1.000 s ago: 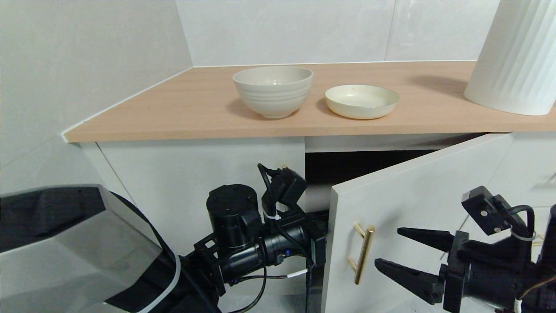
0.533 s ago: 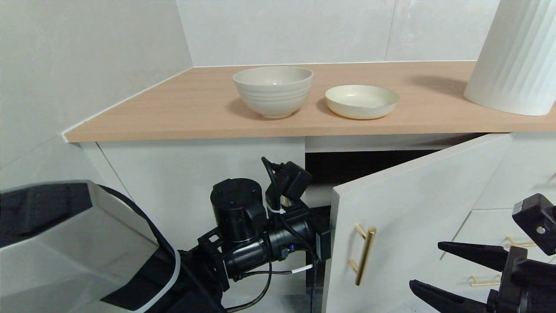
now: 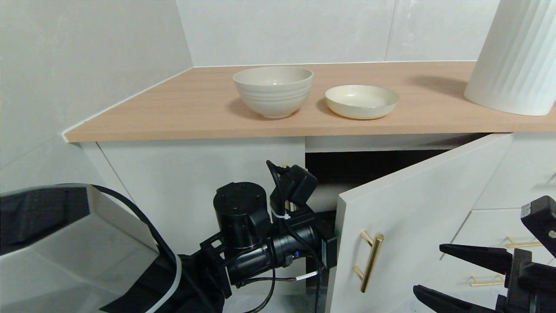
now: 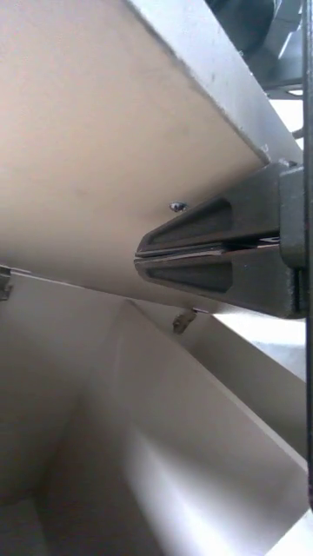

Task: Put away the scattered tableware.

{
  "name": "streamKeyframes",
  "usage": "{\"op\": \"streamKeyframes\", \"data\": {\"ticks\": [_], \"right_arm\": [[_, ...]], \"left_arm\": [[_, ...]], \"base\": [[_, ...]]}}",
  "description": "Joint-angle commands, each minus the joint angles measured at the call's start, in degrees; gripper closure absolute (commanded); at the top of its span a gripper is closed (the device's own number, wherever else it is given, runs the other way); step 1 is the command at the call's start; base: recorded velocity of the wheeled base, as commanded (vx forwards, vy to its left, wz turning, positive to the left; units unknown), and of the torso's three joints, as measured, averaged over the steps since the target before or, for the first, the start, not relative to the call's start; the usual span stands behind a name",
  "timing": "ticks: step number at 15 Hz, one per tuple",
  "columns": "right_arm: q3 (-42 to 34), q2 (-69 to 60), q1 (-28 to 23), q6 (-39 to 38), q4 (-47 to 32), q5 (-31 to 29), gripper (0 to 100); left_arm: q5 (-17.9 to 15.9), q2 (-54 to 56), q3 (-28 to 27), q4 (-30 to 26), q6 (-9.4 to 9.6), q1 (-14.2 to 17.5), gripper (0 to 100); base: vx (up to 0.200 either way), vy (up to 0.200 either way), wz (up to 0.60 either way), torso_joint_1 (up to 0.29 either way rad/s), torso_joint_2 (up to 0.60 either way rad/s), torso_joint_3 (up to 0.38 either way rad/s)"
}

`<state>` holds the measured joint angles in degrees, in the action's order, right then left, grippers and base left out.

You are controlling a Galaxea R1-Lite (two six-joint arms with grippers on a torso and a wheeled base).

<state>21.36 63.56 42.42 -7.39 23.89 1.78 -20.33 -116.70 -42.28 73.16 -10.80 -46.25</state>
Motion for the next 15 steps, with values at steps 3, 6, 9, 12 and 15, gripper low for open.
{"op": "streamKeyframes", "data": {"ticks": [3, 6, 9, 12, 15], "right_arm": [[-0.8, 0.0, 0.2, 0.1, -0.1, 0.0, 0], [-1.0, -0.1, 0.3, 0.1, -0.1, 0.1, 0], [-1.1, -0.1, 0.4, 0.1, -0.1, 0.1, 0], [-1.1, 0.0, 0.5, 0.1, -0.1, 0.1, 0], [-1.2, 0.0, 0.5, 0.1, -0.1, 0.1, 0]], "left_arm": [[0.0, -0.8, 0.0, 0.0, -0.01, -0.2, 100], [0.0, -2.5, -0.6, 0.2, -0.01, -0.2, 100], [0.0, -2.7, -0.8, 0.7, -0.01, -0.2, 100], [0.0, -2.7, -0.8, 0.7, -0.01, -0.4, 100], [0.0, -3.2, -0.8, 0.7, -0.80, -0.7, 100]], "base": [[-0.200, 0.000, 0.00, 0.007, 0.00, -0.001], [-0.067, 0.000, 0.00, 0.001, 0.00, 0.001], [0.000, 0.000, 0.00, 0.000, 0.00, 0.000], [0.000, 0.000, 0.00, 0.000, 0.00, 0.000], [-0.133, 0.000, 0.00, 0.002, 0.00, 0.003]]}}
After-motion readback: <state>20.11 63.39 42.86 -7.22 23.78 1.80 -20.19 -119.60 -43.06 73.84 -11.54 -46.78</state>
